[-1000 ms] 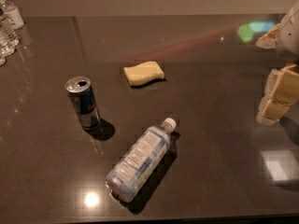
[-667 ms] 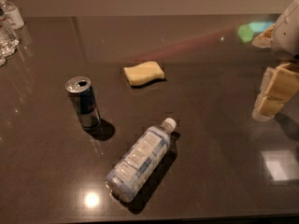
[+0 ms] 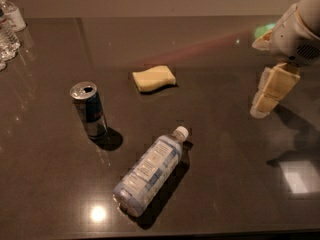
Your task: Pick sponge
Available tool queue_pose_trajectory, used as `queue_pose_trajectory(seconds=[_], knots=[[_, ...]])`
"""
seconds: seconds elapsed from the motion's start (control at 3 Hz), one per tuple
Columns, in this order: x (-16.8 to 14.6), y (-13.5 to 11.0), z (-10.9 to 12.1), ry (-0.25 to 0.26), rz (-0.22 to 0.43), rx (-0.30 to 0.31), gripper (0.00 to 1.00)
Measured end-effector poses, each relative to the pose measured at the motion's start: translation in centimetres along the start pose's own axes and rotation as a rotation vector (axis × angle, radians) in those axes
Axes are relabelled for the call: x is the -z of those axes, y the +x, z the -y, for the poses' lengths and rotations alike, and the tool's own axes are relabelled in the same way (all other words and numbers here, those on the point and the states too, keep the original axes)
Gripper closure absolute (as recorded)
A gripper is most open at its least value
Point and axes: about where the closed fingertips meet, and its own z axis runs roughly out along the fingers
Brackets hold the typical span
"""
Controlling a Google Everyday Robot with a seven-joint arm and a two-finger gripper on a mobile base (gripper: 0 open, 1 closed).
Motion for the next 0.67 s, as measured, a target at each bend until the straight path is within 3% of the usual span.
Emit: queue_pose_trajectory(seconds=[0.67], knots=[[-4.5,-2.8,3.8,-0.020,0.090,-0.022,0.00]])
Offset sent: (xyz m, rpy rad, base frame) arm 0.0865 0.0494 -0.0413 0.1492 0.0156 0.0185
